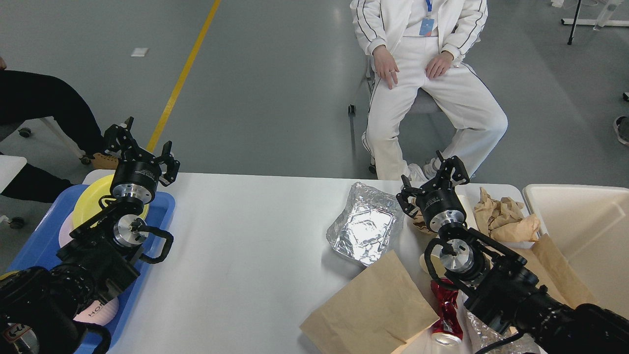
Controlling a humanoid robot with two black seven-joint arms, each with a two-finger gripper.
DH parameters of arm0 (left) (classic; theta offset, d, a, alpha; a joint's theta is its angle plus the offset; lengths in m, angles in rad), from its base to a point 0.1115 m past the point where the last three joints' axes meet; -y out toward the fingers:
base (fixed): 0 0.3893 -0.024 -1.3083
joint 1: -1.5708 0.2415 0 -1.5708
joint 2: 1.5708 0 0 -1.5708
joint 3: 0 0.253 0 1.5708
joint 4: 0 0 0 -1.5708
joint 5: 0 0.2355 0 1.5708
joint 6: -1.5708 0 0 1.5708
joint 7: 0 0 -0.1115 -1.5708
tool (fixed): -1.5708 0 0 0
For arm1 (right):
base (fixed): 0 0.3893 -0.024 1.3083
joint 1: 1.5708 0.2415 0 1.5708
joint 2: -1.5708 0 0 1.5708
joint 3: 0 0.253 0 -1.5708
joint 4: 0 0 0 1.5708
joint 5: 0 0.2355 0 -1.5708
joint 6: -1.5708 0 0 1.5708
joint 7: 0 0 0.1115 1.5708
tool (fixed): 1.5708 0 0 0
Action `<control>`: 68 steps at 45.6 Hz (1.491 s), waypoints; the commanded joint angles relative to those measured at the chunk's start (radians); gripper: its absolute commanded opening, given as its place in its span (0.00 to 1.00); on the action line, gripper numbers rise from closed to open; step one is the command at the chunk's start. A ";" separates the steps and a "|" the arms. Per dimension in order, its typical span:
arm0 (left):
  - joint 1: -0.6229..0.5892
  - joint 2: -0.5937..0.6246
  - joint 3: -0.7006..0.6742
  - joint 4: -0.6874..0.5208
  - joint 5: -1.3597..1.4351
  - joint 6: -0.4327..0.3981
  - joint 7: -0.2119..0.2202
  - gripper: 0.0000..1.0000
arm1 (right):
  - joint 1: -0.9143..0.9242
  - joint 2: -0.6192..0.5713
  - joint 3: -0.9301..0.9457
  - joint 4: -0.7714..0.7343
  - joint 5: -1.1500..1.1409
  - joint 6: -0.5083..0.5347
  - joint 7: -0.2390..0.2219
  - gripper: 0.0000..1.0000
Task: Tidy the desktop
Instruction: 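Move the right gripper out over the crumpled brown paper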
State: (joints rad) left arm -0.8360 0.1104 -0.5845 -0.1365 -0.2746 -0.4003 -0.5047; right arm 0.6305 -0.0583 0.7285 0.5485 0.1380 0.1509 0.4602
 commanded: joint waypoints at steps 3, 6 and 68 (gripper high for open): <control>0.000 0.000 0.000 0.000 0.000 0.000 0.000 0.96 | -0.002 0.006 0.008 -0.001 -0.001 -0.002 0.000 1.00; 0.000 0.000 0.000 0.000 0.000 0.000 0.000 0.96 | -0.002 0.006 0.008 -0.001 -0.001 -0.002 0.000 1.00; 0.000 0.000 0.000 0.000 0.000 0.000 0.000 0.96 | 0.075 -0.184 0.014 -0.036 0.012 -0.010 -0.011 1.00</control>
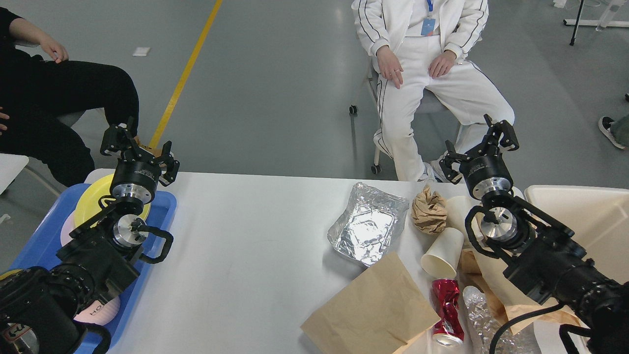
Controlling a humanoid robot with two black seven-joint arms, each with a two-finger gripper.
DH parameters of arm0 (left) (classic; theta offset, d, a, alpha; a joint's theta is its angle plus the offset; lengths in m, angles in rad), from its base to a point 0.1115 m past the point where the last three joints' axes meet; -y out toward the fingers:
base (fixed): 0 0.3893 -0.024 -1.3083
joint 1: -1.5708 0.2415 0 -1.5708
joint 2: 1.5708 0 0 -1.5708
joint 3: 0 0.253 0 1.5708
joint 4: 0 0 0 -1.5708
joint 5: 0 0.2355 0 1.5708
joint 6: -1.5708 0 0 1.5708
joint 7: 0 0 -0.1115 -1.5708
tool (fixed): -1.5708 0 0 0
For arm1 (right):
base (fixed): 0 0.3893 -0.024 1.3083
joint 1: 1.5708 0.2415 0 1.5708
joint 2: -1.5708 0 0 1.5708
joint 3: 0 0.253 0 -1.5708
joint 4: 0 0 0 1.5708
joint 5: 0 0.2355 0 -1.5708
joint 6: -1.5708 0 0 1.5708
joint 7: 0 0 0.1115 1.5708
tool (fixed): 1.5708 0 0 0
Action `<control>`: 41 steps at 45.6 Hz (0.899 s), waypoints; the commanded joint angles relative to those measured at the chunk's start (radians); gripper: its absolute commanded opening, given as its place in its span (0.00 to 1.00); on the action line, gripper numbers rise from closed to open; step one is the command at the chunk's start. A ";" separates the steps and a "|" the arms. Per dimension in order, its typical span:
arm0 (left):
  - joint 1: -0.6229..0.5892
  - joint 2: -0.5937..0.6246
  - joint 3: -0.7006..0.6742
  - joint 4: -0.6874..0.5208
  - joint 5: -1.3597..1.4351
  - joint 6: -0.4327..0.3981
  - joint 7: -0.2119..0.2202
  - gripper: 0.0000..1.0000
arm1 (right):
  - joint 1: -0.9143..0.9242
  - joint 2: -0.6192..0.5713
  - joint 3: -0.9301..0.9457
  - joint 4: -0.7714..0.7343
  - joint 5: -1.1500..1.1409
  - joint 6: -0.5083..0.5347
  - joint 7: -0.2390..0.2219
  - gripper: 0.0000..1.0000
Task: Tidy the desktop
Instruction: 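Move the right gripper out over the crumpled brown paper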
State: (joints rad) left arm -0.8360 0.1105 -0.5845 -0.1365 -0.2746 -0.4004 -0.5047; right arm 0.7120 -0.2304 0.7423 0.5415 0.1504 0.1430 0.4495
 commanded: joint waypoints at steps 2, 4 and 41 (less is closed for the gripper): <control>0.000 0.000 0.000 0.000 0.000 0.000 0.000 0.96 | -0.006 -0.012 0.000 -0.049 0.000 -0.002 0.000 1.00; 0.000 0.000 0.000 0.000 0.000 -0.002 0.000 0.96 | -0.006 -0.012 0.000 -0.069 0.001 -0.002 0.000 1.00; 0.000 0.000 0.000 0.000 0.000 0.000 0.000 0.96 | 0.133 -0.070 -0.280 -0.044 -0.095 0.073 0.009 1.00</control>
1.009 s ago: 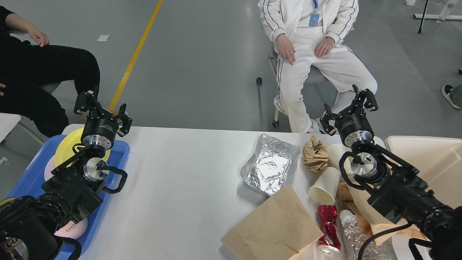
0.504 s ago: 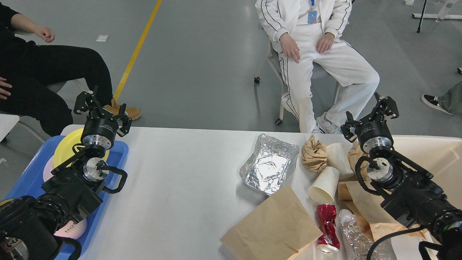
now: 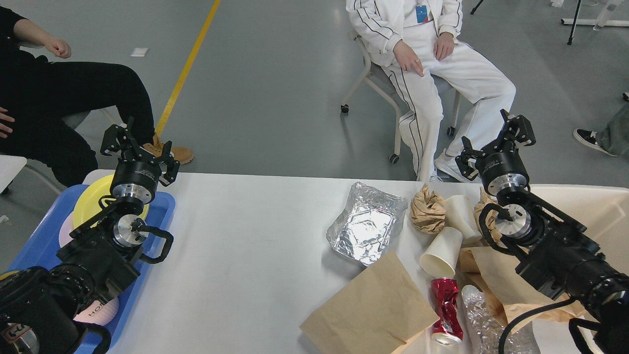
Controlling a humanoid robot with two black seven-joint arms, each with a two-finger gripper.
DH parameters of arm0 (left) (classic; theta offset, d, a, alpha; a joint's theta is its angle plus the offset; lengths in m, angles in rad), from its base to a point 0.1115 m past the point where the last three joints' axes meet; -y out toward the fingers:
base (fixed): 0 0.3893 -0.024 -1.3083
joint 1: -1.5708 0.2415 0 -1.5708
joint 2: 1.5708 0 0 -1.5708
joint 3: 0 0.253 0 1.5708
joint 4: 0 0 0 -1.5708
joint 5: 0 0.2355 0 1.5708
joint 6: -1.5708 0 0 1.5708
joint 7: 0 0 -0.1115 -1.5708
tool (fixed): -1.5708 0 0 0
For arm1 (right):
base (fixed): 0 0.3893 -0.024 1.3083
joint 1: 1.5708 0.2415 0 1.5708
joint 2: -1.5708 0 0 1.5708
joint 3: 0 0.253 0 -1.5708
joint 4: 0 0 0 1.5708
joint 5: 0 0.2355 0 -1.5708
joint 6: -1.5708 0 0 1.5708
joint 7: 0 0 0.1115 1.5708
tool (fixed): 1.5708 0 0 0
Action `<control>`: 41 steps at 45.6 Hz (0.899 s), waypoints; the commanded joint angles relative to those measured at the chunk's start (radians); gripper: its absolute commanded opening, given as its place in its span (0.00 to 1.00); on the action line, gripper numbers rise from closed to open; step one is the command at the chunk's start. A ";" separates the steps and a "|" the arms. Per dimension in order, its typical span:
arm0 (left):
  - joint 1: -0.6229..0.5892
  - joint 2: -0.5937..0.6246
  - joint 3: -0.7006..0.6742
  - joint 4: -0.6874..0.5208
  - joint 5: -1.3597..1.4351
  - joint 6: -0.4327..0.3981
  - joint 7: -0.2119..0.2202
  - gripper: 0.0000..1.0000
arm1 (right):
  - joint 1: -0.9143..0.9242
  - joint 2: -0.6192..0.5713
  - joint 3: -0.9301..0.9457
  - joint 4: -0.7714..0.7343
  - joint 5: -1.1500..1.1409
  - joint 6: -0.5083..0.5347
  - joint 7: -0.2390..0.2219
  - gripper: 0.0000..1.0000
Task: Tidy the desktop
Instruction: 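Move the right gripper out over the crumpled brown paper, then lower the right gripper onto the foil container and grasp it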
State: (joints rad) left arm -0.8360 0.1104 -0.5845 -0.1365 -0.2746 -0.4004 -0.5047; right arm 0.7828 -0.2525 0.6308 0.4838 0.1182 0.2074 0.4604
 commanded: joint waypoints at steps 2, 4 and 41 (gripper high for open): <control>0.000 0.000 0.000 0.000 0.000 0.000 0.000 0.96 | 0.085 -0.065 -0.236 0.015 -0.072 0.007 -0.002 1.00; 0.000 0.000 0.000 0.000 0.000 0.000 0.000 0.96 | 0.105 -0.070 -0.301 0.015 -0.083 0.007 -0.002 1.00; 0.000 0.000 0.000 0.000 0.000 0.000 0.000 0.96 | 0.613 -0.148 -1.335 0.282 -0.038 0.112 -0.531 1.00</control>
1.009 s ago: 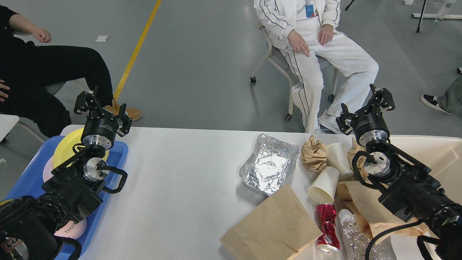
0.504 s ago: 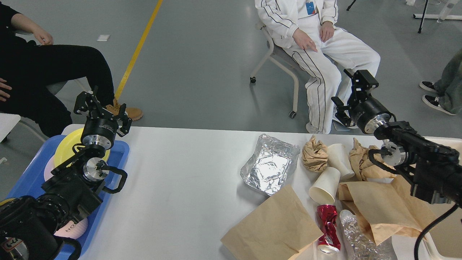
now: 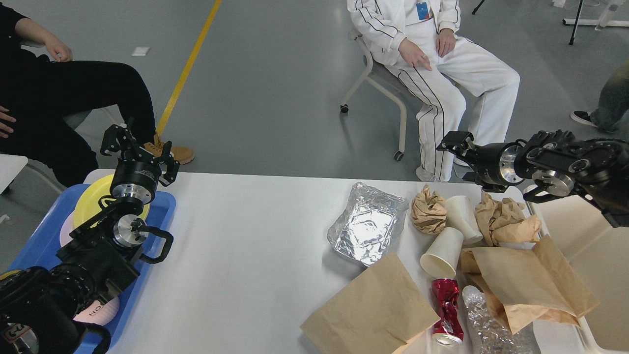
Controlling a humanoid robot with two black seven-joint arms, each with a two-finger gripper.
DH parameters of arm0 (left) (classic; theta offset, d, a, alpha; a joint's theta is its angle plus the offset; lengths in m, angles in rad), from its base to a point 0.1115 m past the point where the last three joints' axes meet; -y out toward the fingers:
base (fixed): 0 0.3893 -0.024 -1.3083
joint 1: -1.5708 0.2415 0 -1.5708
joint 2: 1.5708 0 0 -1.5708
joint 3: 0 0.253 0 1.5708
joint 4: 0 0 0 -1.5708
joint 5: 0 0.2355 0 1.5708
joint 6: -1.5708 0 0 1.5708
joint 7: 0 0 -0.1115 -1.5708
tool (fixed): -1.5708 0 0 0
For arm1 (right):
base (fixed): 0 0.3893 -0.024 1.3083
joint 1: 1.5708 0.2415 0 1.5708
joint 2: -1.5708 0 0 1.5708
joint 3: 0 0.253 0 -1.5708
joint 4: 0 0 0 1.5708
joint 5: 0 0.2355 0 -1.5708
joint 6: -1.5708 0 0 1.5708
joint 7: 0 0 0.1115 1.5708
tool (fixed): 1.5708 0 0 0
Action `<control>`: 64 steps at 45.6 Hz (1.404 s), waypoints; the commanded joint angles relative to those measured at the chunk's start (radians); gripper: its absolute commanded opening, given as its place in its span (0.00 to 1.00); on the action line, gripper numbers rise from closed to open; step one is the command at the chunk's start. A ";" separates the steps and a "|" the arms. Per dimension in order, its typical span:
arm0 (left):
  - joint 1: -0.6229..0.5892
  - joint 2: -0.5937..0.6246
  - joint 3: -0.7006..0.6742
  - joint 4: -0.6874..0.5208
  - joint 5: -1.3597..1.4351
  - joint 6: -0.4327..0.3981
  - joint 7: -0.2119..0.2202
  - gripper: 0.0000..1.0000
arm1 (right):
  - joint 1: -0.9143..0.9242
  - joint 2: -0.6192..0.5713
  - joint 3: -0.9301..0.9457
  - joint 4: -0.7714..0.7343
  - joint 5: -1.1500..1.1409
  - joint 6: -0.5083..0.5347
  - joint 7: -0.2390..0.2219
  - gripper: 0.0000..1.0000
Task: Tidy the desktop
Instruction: 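Lower the right gripper onto the foil container and grasp it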
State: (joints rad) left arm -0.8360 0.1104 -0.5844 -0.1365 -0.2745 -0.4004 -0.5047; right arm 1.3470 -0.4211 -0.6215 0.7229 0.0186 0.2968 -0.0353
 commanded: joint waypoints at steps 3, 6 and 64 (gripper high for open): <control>0.000 0.000 0.000 0.000 0.000 0.000 0.000 0.96 | 0.087 0.027 -0.132 0.087 0.064 0.024 -0.035 1.00; 0.000 0.000 0.000 0.000 0.000 0.000 0.000 0.96 | 0.124 0.033 -0.184 0.145 0.064 0.042 -0.035 1.00; 0.000 0.000 0.000 0.000 0.000 0.000 0.000 0.96 | 0.031 0.217 -0.293 0.210 0.084 -0.002 -0.038 0.98</control>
State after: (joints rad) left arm -0.8360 0.1104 -0.5844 -0.1367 -0.2745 -0.4006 -0.5047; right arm 1.4338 -0.2355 -0.9215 0.9780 0.1010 0.3393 -0.0733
